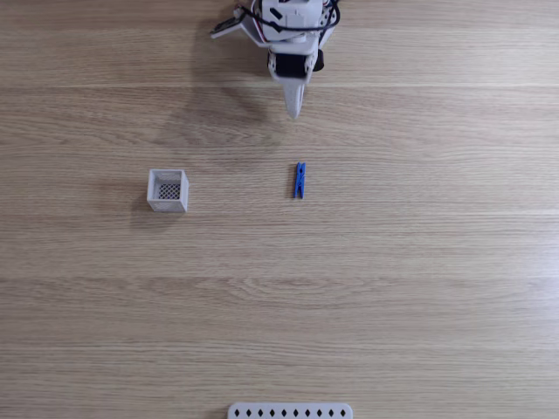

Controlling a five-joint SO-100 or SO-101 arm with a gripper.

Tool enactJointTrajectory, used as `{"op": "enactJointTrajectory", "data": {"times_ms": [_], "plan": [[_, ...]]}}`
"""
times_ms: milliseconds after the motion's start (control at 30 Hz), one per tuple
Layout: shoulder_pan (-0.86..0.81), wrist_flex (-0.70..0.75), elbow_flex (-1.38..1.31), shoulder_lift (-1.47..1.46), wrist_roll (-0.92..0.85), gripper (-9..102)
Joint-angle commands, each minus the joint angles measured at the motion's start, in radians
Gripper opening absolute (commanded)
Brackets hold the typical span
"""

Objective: Grasp a peg and put it in the crate.

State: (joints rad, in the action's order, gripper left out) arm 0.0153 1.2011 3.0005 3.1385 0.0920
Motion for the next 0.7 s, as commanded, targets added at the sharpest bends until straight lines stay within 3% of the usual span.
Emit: {"op": "enactJointTrajectory", "data": {"times_ms": [0, 133, 233, 467, 667], "plan": [[-0.009, -0.052, -0.156, -0.169, -0.002, -1], [0.0, -0.097, -0.288, -0.413, -0.052, 0], [-0.008, -0.135, -0.43, -0.607, -0.219, 0], [-0.011, -0.149, -0.775, -1.0, -0.884, 0], [-0.011, -0.149, -0.905, -1.193, -1.474, -1]]}}
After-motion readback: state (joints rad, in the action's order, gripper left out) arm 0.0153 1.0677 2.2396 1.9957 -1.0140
